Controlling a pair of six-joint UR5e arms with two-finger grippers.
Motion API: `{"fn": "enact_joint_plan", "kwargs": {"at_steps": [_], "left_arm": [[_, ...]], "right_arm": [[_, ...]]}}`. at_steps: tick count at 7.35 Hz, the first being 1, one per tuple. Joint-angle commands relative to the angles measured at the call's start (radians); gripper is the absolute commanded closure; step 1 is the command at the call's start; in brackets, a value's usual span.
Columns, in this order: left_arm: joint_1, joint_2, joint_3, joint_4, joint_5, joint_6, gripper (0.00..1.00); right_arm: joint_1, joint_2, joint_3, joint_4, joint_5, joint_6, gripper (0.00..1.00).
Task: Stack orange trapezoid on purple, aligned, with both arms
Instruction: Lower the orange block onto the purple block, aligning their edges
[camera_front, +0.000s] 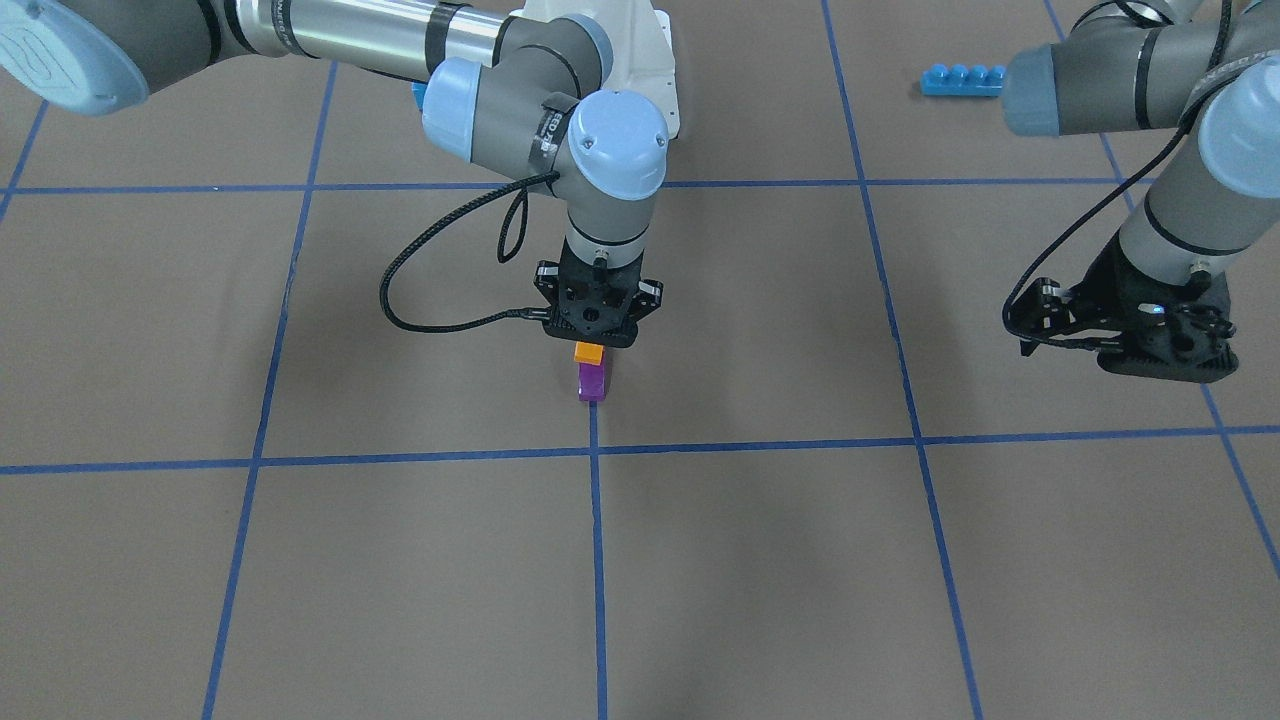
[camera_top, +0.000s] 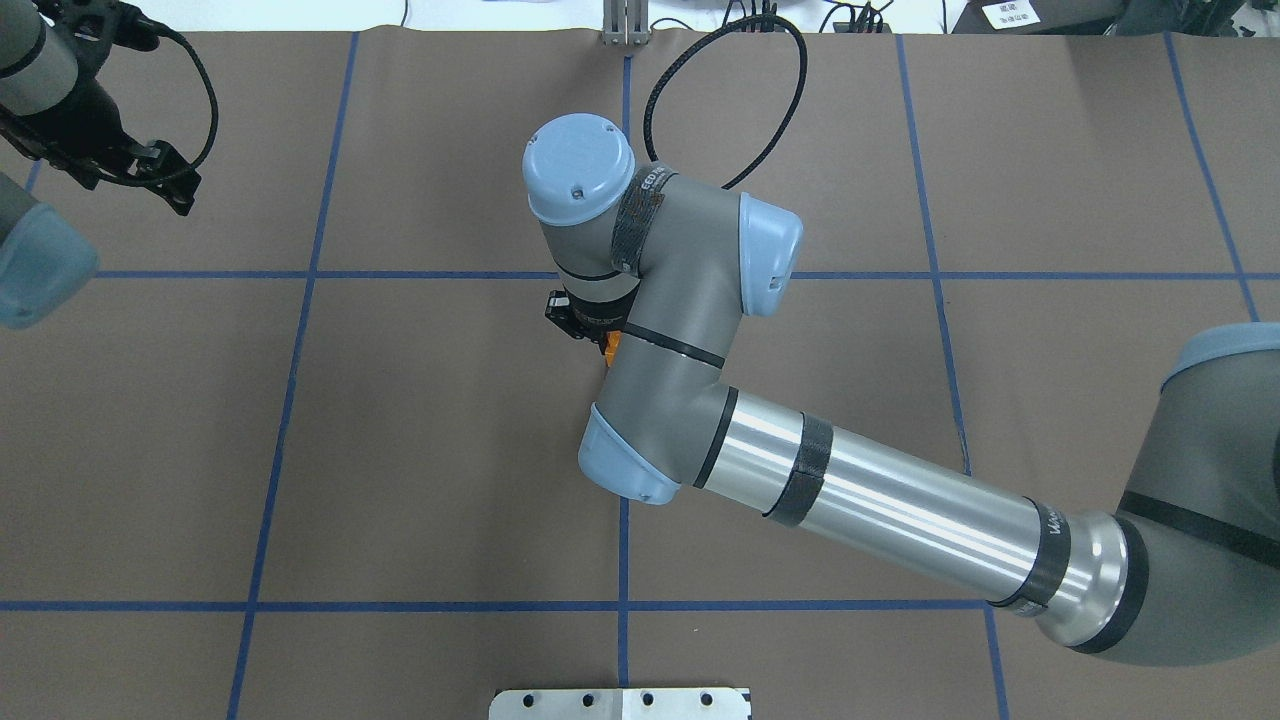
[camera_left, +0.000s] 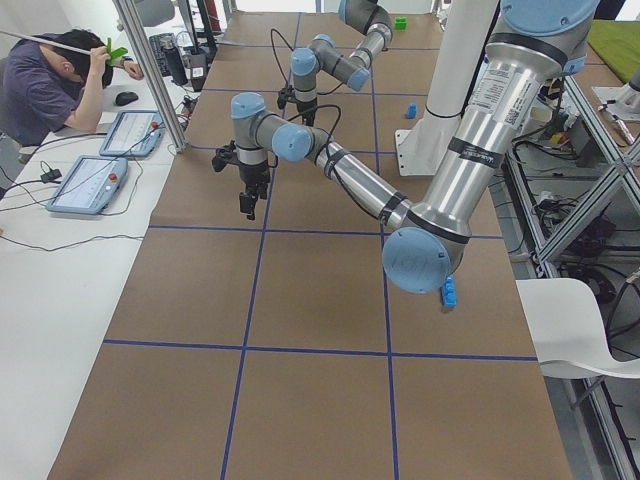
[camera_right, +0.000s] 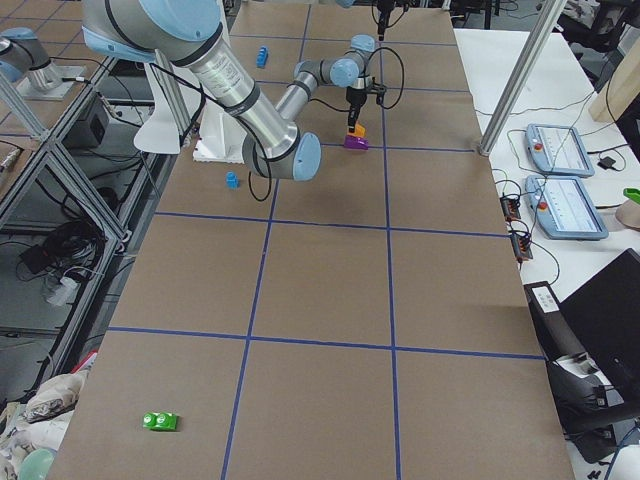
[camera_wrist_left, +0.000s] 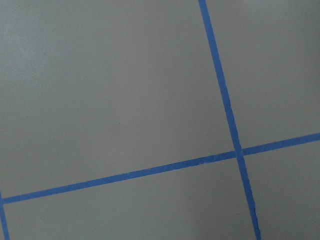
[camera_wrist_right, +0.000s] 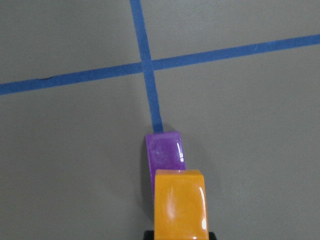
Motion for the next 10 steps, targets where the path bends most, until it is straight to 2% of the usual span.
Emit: {"fn": "enact_joint_plan", "kwargs": {"at_steps": [1,5,7,10], "left_arm": [[0.001,-0.001,0.000,0.000,0.000,0.000,0.00],[0.001,-0.001,0.000,0.000,0.001,0.000,0.00],[0.001,-0.001,0.001,0.000,0.001,0.000,0.00],[0.002,-0.001,0.002,0.000,0.001,-0.002,0.00]], "right_arm": [[-0.001,-0.009,-0.001,0.005,0.000,0.000,1.00],[-0.012,-0.018,-0.001,0.008,-0.002,-0.003,1.00],[-0.014,-0.046,-0.009,0.103,-0.005,-0.005,1.00],[-0.017,-0.061,-0.010,0.119,-0.008,-0.002,1.00]]}}
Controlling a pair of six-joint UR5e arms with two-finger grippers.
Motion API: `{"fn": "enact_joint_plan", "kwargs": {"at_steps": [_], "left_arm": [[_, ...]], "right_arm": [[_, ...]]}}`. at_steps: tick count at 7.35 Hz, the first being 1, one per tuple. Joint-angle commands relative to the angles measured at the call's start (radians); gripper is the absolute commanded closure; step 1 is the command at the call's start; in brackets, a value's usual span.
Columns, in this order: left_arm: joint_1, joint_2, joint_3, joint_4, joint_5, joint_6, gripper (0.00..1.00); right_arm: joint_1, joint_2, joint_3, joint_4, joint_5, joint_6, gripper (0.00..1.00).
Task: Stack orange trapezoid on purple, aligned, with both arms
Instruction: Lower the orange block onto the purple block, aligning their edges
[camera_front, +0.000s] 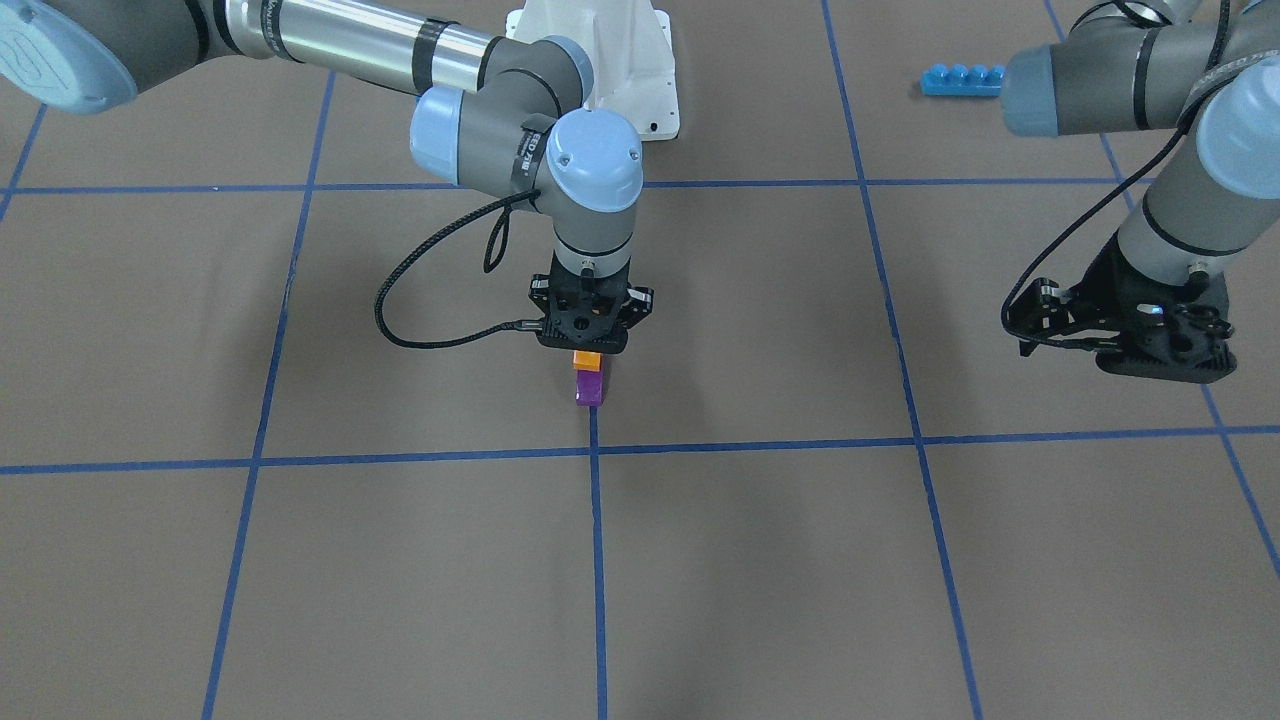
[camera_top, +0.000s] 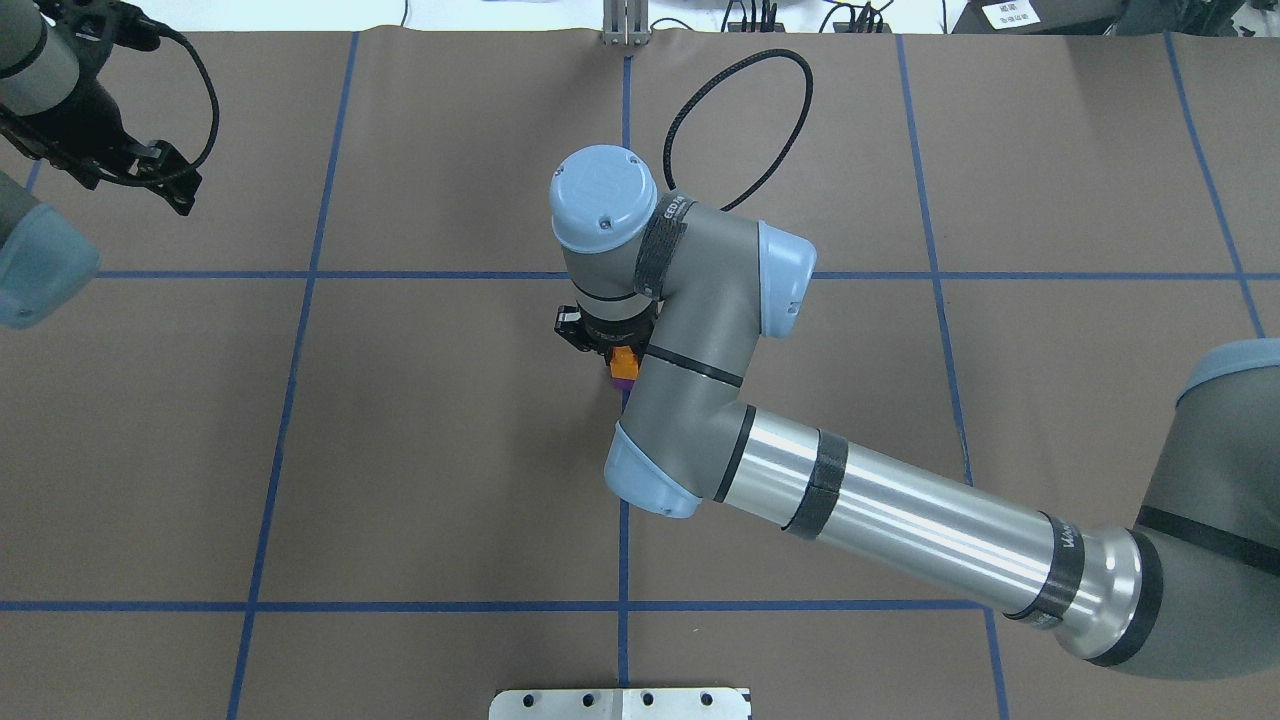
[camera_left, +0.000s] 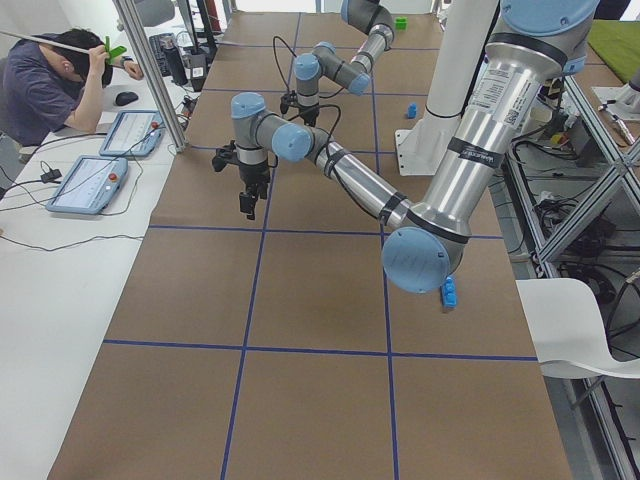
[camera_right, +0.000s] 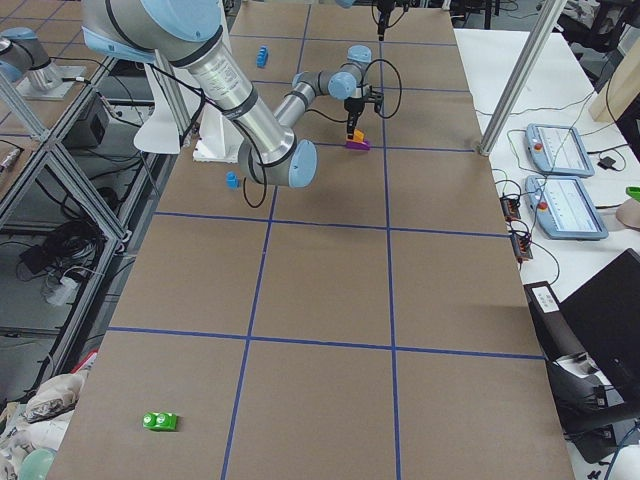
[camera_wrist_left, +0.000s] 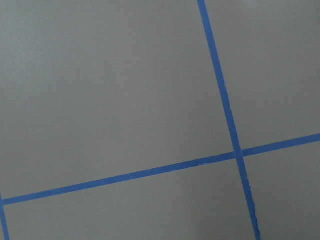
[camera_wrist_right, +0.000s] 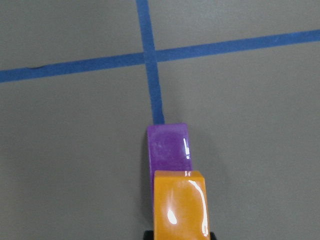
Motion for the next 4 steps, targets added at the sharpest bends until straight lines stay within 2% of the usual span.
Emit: {"fn": "enact_joint_plan", "kwargs": {"at_steps": [1,2,3,4], "left_arm": [[0.001,-0.002,0.000,0.000,0.000,-0.004,0.00],[0.002,-0.002,0.000,0.000,0.000,-0.004,0.00],[0.002,0.000,0.000,0.000,0.000,-0.004,0.00],[0.002,-0.002,0.000,0.000,0.000,-0.004,0.00]], "right_arm": [[-0.003,-0.012,-0.001,0.004,-0.005,0.003,1.00],[-0.003,-0.011,0.001,0.004,-0.005,0.003,1.00],[0.000,-0.003,0.004,0.006,-0.003,0.007,0.85],[0.001,-0.001,0.011,0.006,-0.005,0.018,0.01]]}}
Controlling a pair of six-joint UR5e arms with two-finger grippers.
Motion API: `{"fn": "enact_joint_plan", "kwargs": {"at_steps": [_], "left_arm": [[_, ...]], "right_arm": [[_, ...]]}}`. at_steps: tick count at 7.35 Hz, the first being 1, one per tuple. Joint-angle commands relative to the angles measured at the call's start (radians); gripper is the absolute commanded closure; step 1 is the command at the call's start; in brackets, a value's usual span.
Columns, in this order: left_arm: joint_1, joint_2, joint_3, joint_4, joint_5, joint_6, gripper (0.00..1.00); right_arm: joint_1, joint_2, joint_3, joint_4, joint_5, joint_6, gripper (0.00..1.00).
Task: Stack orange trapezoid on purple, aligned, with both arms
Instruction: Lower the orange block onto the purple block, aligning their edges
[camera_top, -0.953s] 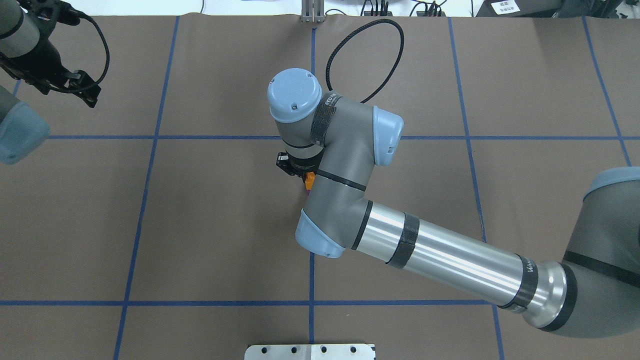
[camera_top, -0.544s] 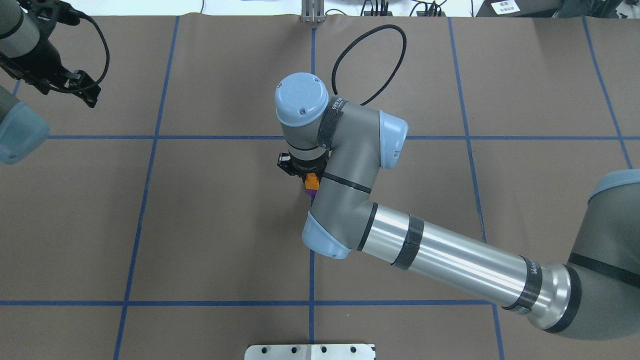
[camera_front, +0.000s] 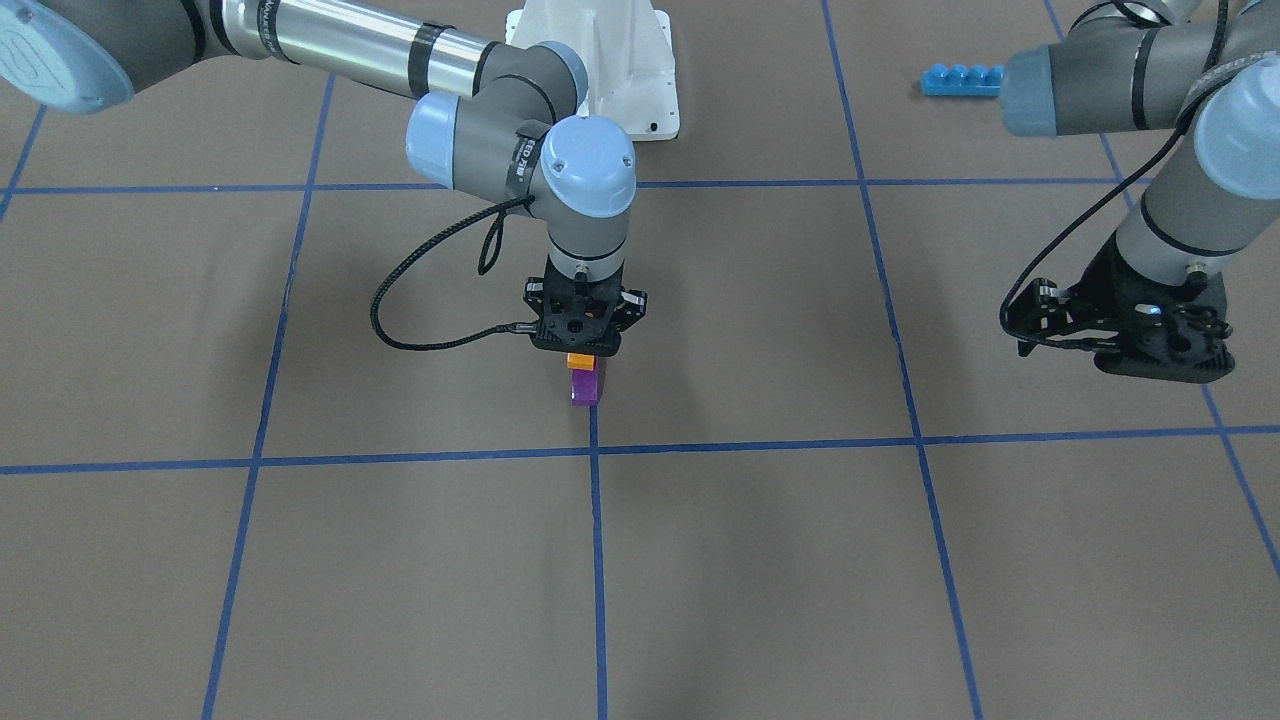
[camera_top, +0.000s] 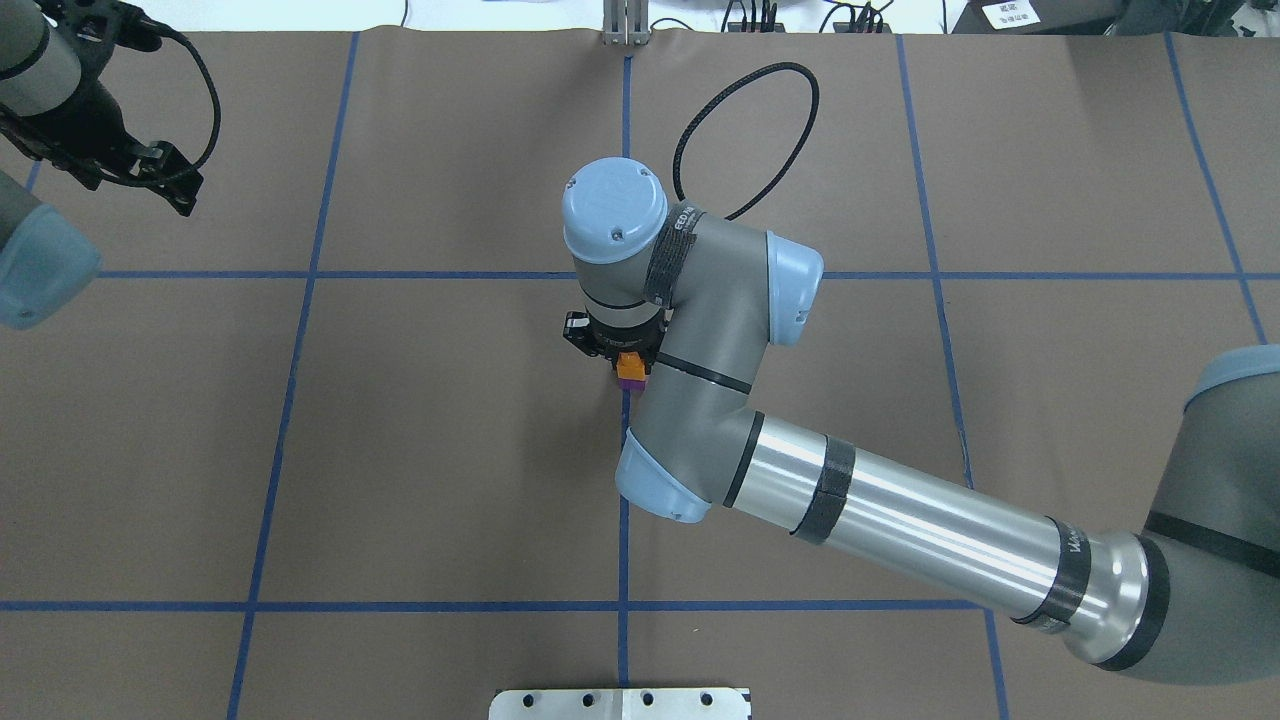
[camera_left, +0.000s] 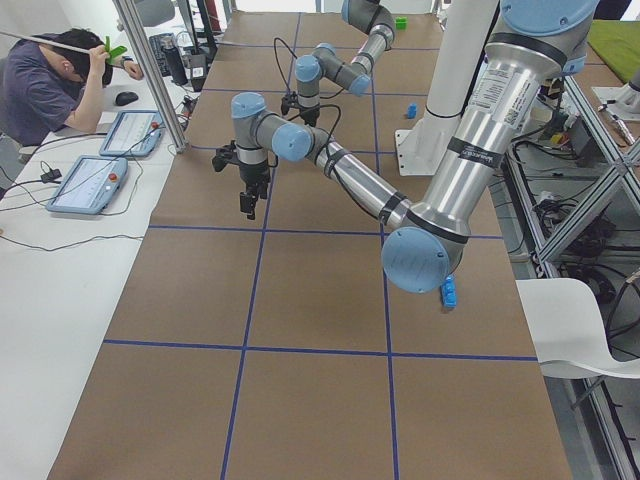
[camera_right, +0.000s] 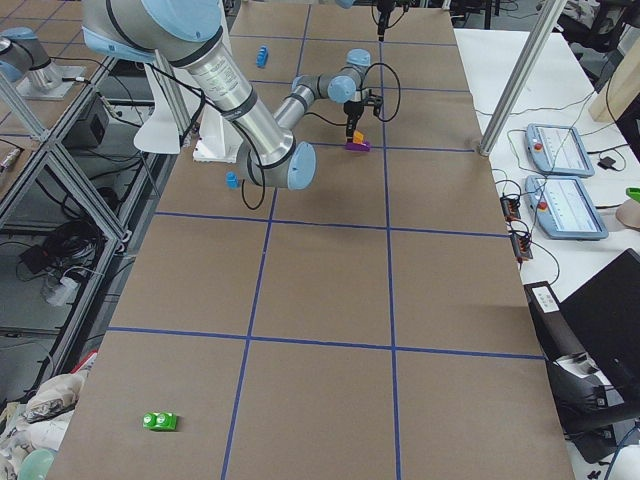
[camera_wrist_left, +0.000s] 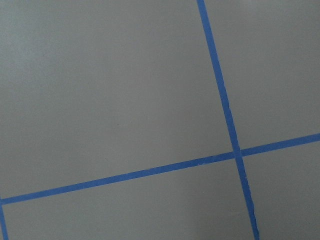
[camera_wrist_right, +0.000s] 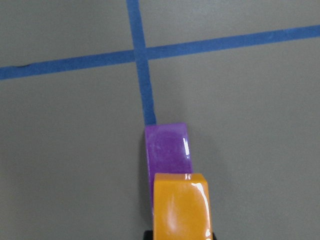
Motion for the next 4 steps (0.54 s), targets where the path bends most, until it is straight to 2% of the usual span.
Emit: {"fn": "enact_joint_plan", "kwargs": {"at_steps": [1,4], "left_arm": [[0.000,0.001,0.000,0.000,0.000,0.000,0.00],[0.000,-0.001,0.000,0.000,0.000,0.000,0.00]], "right_arm": [[0.007,0.005,0.008,0.001,-0.001,0.016,0.00],[0.045,0.010,0.051,-0.008,0.011,0.015,0.00]]}}
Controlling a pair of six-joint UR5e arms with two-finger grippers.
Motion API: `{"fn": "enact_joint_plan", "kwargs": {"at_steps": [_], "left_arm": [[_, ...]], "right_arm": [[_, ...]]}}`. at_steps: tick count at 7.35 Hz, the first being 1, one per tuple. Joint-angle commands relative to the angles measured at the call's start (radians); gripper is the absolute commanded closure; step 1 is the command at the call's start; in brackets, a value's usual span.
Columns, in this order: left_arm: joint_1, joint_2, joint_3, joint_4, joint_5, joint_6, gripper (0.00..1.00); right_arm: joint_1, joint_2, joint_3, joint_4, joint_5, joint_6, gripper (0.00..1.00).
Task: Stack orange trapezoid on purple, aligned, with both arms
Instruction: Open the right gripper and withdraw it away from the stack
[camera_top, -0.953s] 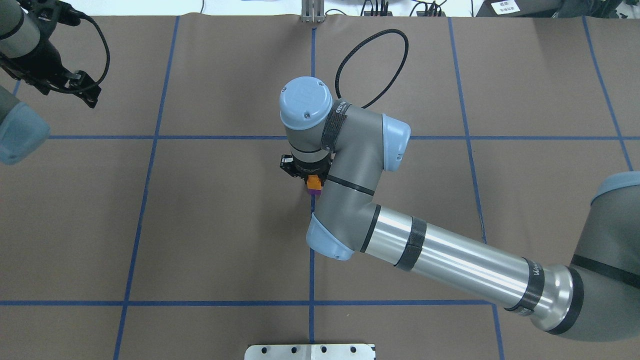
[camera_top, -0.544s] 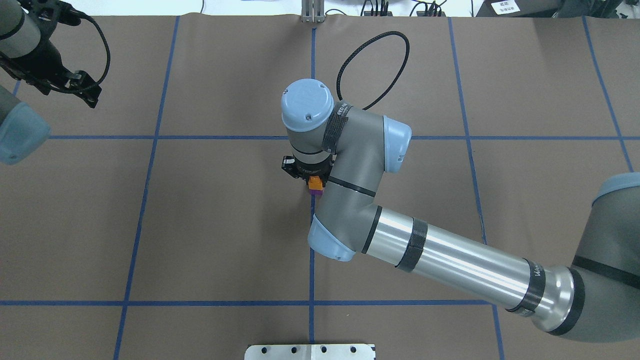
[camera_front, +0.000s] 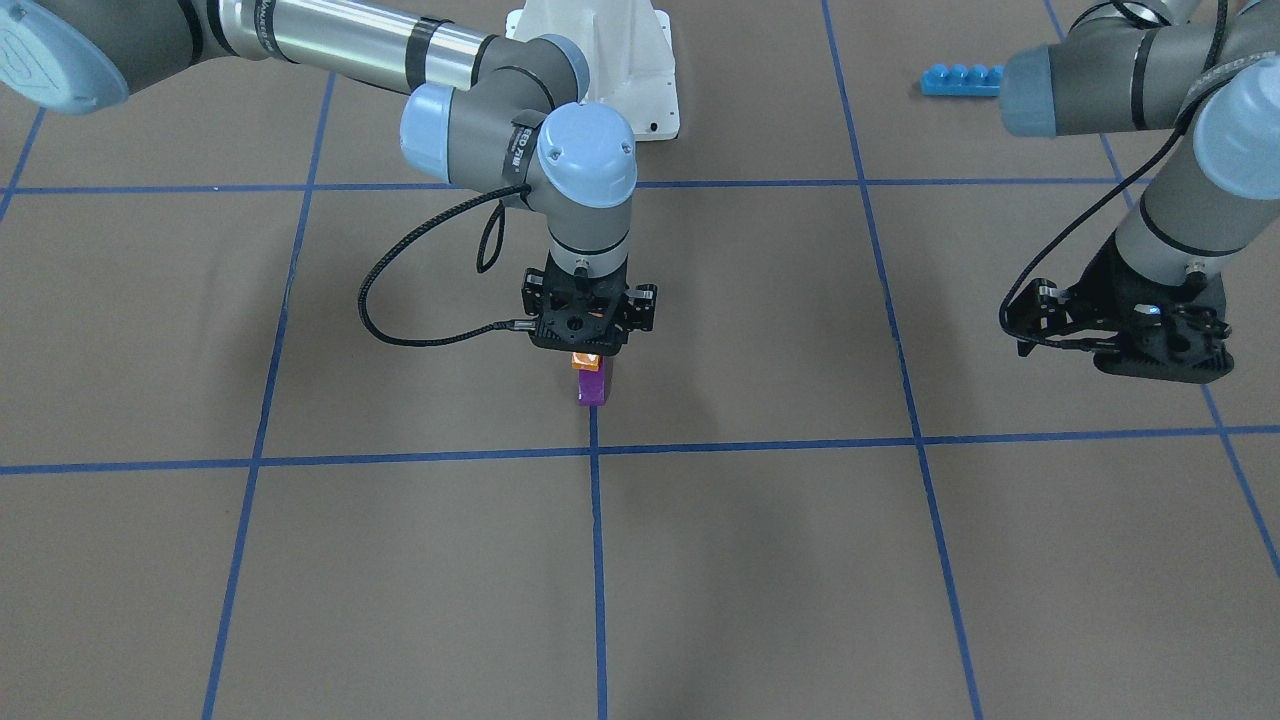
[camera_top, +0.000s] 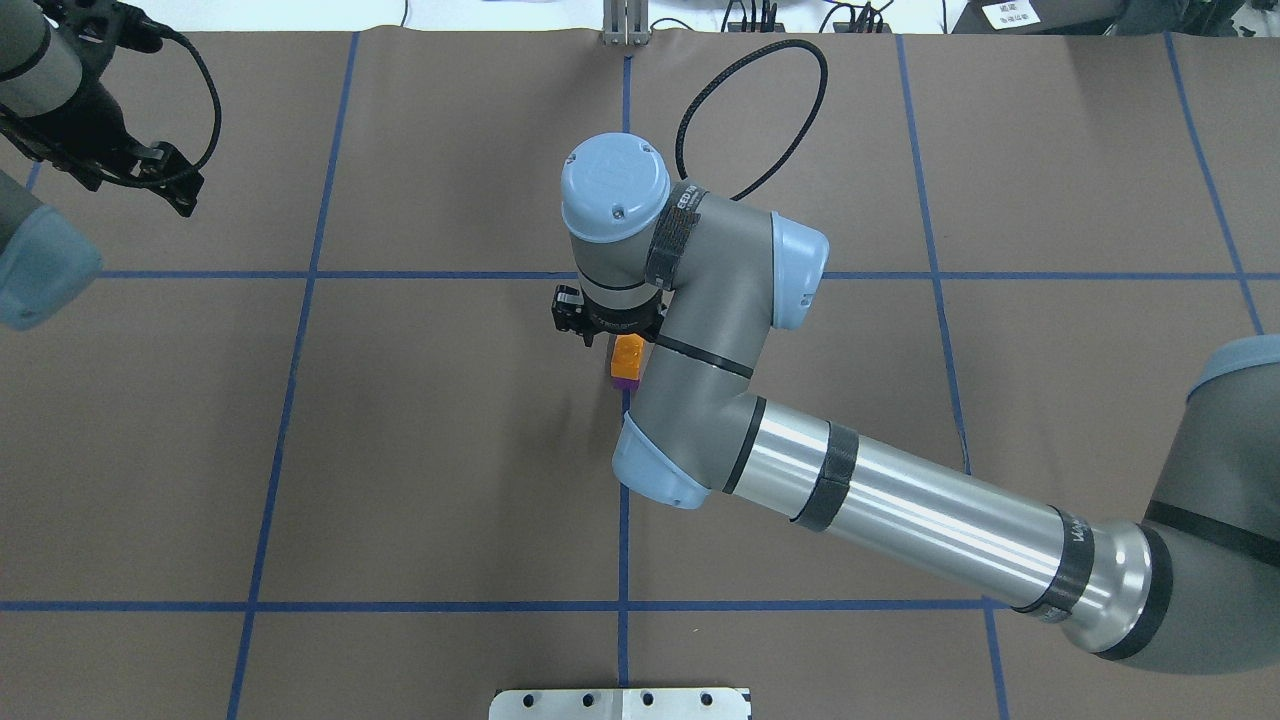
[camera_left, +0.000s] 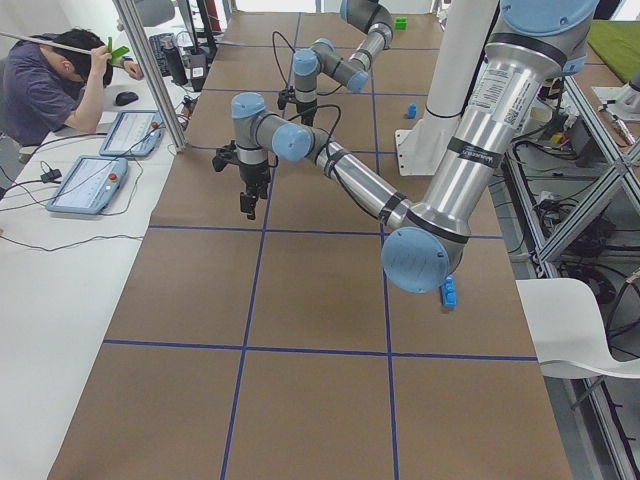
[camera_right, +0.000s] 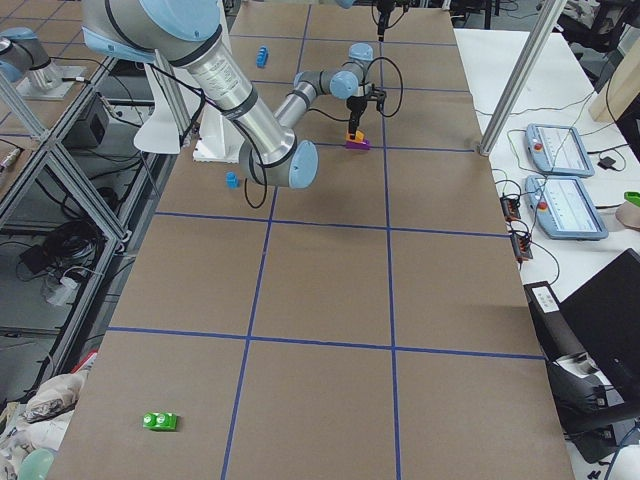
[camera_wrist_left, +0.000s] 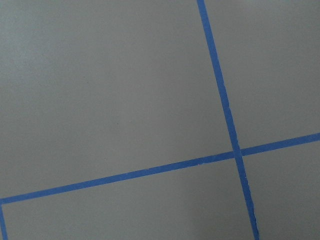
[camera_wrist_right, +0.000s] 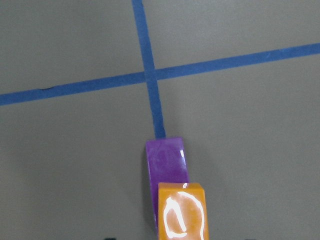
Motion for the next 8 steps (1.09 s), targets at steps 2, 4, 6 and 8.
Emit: {"fn": "enact_joint_plan", "kwargs": {"at_steps": [2,4,6,8], "left_arm": [[-0.015,0.004,-0.002,-0.014,-0.002,0.006,0.00],[-0.096,0.051,-0.002,-0.026,-0.104,0.143,0.00],[-0.205,0.143,0.002,-0.028,-0.110,0.331,0.00],[-0.285,0.235,0.014,-0.031,-0.110,0.422,0.00]], "right_arm": [[0.133,-0.023,0.156,-0.063,0.077,-0.026,0.00],[0.250,-0.277,0.398,-0.126,0.110,-0.342,0.00],[0.472,-0.546,0.479,-0.115,0.247,-0.701,0.00],[0.700,-0.721,0.432,-0.117,0.306,-1.111,0.00]]}}
